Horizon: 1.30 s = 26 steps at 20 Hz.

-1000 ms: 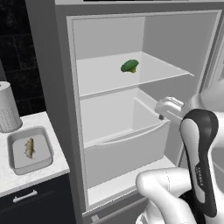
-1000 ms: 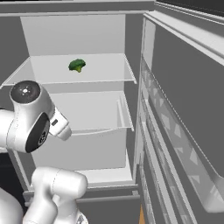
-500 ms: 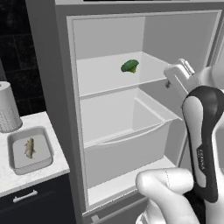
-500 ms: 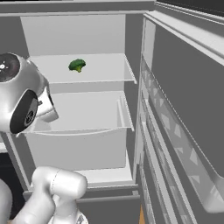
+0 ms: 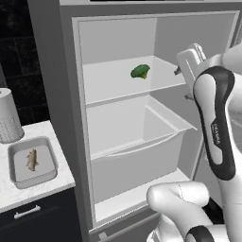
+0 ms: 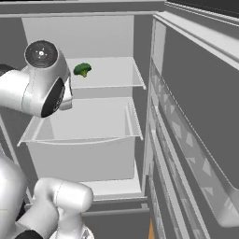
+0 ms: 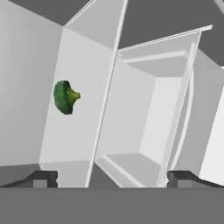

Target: Place one broccoli and one fish in each tupperware on the nearby counter, to pack two identical lunches.

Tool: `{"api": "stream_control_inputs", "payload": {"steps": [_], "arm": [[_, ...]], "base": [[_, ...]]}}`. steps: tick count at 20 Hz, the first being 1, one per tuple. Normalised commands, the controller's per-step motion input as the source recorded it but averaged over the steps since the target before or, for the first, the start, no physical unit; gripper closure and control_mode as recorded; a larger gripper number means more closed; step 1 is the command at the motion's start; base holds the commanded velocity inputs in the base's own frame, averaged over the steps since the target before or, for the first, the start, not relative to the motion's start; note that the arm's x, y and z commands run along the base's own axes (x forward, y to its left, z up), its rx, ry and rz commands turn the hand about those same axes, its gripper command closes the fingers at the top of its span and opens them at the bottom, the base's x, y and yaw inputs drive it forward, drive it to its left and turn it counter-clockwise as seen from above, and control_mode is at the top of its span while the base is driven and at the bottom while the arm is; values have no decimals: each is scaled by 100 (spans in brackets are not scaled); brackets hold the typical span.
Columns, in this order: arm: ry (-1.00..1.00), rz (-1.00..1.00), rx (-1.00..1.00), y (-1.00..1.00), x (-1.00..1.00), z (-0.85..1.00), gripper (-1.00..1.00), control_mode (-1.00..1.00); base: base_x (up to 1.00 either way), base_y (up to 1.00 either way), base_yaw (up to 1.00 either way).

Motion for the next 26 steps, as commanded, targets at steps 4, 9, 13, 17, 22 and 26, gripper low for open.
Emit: {"api": "stream_control_inputs", "payload": {"steps": [4, 9, 13, 17, 22, 26], "arm": [[4, 0, 0, 12, 91, 7, -100, -100], [1, 2, 0, 0, 100, -25, -100, -100], [0, 3, 0, 0, 100, -6, -100, -100], [0, 7, 0, 0, 76, 1, -100, -100], [4, 8, -2, 7, 66, 1, -100, -100], [7, 5, -3, 12, 62, 0, -100, -100]], "base": [[0, 0, 0], [0, 0, 0], [0, 0, 0], [0, 0, 0], [0, 0, 0], [0, 0, 0]]}}
